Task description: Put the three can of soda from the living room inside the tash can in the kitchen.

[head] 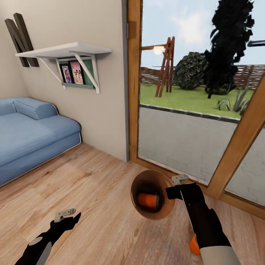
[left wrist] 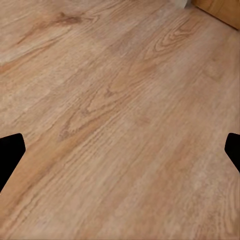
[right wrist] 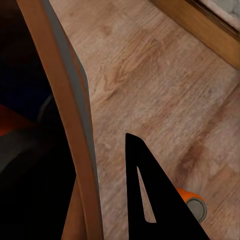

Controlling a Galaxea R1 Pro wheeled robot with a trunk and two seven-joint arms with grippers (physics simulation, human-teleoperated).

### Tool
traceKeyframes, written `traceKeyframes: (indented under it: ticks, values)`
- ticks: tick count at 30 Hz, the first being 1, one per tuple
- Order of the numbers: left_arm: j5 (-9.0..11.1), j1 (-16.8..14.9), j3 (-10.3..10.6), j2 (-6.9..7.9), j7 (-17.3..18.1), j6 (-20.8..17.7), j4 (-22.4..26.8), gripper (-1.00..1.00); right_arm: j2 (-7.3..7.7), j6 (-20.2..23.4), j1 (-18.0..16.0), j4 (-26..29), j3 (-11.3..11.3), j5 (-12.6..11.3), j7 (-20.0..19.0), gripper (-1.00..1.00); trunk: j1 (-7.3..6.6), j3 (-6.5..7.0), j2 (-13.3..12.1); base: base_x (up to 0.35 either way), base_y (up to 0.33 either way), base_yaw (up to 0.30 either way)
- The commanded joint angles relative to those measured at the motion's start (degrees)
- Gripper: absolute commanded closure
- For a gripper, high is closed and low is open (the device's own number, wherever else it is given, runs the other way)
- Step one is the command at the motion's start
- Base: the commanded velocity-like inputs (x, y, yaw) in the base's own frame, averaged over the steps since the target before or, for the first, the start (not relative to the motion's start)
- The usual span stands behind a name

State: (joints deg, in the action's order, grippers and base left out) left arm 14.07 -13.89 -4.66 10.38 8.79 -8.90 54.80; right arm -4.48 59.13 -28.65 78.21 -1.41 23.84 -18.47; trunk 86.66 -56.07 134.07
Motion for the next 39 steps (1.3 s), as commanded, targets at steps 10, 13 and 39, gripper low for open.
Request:
traceKeyframes:
  ticks: [10,13,39]
  values:
    - [0.00,0.00,0.00,-0.01,0.00,0.02,-0.02,-1.00,0.00,0.11,0.00,0.01,0.08,-0.73,0.02,1.00,-2.21,0.89,-4.02,0.000,0.000,0.000]
    - [0.01,0.00,0.00,-0.01,0.00,0.02,-0.03,-1.00,0.00,0.11,0.00,0.01,0.09,-0.73,0.02,1.00,-2.87,1.15,-5.22,0.000,0.000,0.000]
    - [0.17,0.09,3.23,0.16,0.16,6.08,0.07,-1.00,-0.18,0.19,0.00,0.01,0.12,-0.58,0.02,1.00,-3.31,0.56,-6.03,0.000,-0.135,-0.098]
